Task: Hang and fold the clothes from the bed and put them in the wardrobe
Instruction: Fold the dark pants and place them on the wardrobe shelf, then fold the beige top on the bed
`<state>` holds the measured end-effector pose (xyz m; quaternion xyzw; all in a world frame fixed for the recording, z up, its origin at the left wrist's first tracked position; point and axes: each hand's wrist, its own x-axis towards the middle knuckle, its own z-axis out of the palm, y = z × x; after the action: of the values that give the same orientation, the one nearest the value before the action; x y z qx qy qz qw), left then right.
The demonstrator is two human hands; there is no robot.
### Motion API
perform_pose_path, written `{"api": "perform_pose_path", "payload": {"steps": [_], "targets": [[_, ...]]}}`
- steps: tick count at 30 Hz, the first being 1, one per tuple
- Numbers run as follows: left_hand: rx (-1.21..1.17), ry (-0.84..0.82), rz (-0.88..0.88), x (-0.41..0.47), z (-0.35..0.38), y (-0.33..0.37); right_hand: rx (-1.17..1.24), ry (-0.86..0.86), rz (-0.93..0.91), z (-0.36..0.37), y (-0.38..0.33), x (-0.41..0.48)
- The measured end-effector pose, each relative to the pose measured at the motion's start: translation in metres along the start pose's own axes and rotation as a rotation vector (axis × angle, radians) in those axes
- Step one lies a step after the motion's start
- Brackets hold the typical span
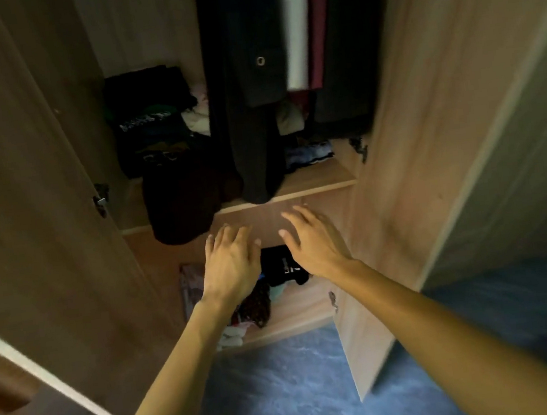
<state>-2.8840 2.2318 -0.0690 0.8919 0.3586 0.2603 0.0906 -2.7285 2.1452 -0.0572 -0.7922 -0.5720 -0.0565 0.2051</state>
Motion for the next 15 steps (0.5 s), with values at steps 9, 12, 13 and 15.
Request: {"api": "perform_pose_path", "payload": {"steps": [9,12,13,15], "targets": [[-0.139,-0.171,0.231,-0.086,0.042,0.146,-0.080,0.215,0.234,-0.073,0.093,-0.186],[-0.219,-0.230,0.357,-0.131,0.056,0.213,-0.114,0.268,0.359,-0.098,0.121,-0.278],[-0.252,-0.255,0.395,-0.150,0.061,0.237,-0.114,0.278,0.405,-0.106,0.130,-0.312],[-0.325,-0.293,0.482,-0.192,0.068,0.288,-0.125,0.306,0.501,-0.122,0.146,-0.381]]}}
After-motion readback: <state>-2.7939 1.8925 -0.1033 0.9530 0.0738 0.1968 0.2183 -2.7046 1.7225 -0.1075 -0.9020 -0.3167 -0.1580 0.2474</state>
